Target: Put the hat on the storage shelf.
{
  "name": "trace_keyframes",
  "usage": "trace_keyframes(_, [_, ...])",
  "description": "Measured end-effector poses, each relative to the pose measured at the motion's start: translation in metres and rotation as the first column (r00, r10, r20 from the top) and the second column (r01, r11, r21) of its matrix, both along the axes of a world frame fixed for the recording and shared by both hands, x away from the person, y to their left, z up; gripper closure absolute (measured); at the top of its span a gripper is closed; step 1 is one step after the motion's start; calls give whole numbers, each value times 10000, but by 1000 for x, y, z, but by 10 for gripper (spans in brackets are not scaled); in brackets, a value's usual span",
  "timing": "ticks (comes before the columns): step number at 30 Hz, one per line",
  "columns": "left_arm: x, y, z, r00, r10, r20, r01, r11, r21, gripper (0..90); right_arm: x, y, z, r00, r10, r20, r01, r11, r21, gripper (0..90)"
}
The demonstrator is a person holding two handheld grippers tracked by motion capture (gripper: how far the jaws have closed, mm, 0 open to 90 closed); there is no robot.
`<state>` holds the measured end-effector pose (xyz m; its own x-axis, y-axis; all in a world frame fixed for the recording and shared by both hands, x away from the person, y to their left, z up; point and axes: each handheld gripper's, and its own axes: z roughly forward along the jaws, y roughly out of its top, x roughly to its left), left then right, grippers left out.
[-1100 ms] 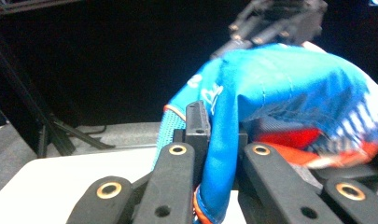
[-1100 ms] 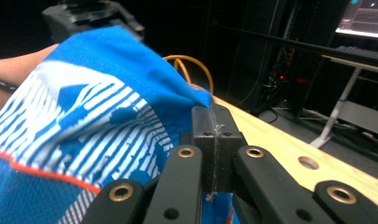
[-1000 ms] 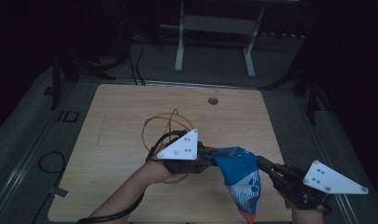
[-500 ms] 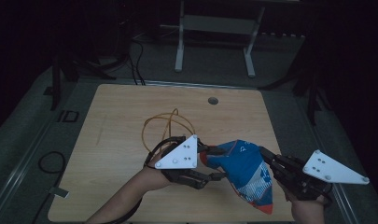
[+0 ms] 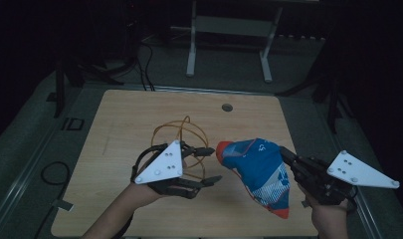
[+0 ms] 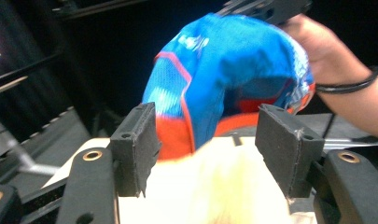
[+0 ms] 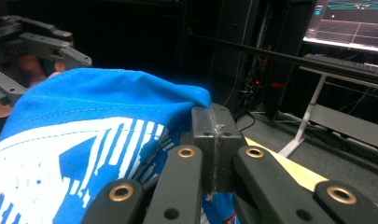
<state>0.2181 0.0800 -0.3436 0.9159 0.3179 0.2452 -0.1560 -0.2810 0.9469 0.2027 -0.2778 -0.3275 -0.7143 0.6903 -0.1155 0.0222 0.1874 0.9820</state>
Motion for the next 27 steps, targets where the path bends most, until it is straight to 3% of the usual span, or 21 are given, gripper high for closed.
trace_keyframes(7, [2,29,-10,9937,1091,-262,-1094,9939,-130,393,10,6,9,10000,-73,47,73,10000,48,900])
trace_keyframes(16, [-2,72,-26,9755,2142,-494,-2161,9757,-368,400,32,26,24,10000,-25,49,24,9999,135,900])
trace_keyframes(21, [-7,102,-37,9554,2895,-577,-2926,9546,-556,403,42,40,32,10000,80,27,-80,9998,156,900])
trace_keyframes(24, [-10,119,-46,9400,3333,-727,-3382,9385,-694,402,47,50,36,9999,137,40,-137,9998,127,900])
trace_keyframes(25, [-11,127,-51,9306,3569,-816,-3627,9290,-733,402,49,53,37,9999,143,59,-144,9998,98,900])
trace_keyframes(26, [-11,133,-56,9274,3616,-955,-3691,9262,-767,403,52,58,38,9999,152,38,-152,9999,68,900])
trace_keyframes(27, [-11,138,-60,9197,3792,-1020,-3873,9189,-750,403,54,61,39,9998,207,-6,-207,9998,62,900])
